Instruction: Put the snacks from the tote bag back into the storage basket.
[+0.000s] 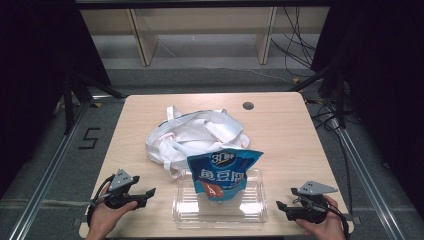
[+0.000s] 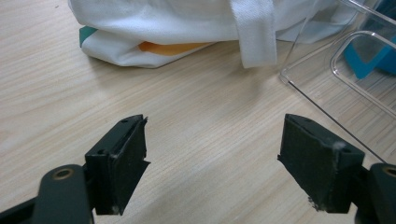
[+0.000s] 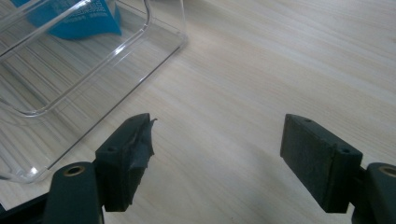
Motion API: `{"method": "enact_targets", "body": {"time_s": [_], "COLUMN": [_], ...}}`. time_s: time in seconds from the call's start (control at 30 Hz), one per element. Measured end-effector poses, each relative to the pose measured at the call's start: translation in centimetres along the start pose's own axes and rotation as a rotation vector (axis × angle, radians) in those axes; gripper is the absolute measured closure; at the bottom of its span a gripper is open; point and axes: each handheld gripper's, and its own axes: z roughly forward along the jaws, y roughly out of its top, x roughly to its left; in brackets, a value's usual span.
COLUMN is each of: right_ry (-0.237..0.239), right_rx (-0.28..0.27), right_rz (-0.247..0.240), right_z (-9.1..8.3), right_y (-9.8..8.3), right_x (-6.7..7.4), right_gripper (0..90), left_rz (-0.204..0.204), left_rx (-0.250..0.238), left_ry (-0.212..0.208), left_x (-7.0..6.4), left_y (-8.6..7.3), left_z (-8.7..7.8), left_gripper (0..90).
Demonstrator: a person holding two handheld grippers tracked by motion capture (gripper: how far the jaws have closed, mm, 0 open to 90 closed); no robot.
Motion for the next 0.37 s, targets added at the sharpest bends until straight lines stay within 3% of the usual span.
{"method": "enact_targets", "body": {"time_s": [0.07, 0.1, 0.17, 0.23, 0.33, 0.37], "right_ry": [0.012, 0.007, -0.003, -0.002, -0.001, -0.012], "right_rx": [-0.012, -0.004, -0.013, -0.01, -0.007, -0.005], "right_rz": [0.002, 0.039, -0.002, 0.003, 0.008, 0.002], "right_z": [0.02, -0.06, -0.05, -0.07, -0.06, -0.08], "right_y": [-0.02, -0.05, -0.01, -0.04, -0.06, -0.07], "right_x": [-0.11, 0.18, -0.19, -0.34, -0.42, -0.44], "right_gripper": [26.0, 26.0, 26.0, 26.0, 26.0, 26.0], "left_rz": [0.001, 0.004, -0.017, -0.002, -0.021, 0.001], "left_rx": [0.002, 0.004, 0.0, 0.002, -0.009, 0.009], "left_ry": [0.001, 0.001, -0.003, -0.001, 0.002, -0.007], "left_x": [-0.02, 0.0, -0.06, 0.04, -0.11, 0.06], "left_y": [0.01, 0.01, -0.05, -0.01, -0.04, 0.0], "left_z": [-0.01, -0.02, 0.05, 0.03, 0.17, 0.06], "left_gripper": [22.2, 22.2, 22.2, 22.2, 22.2, 22.2]}}
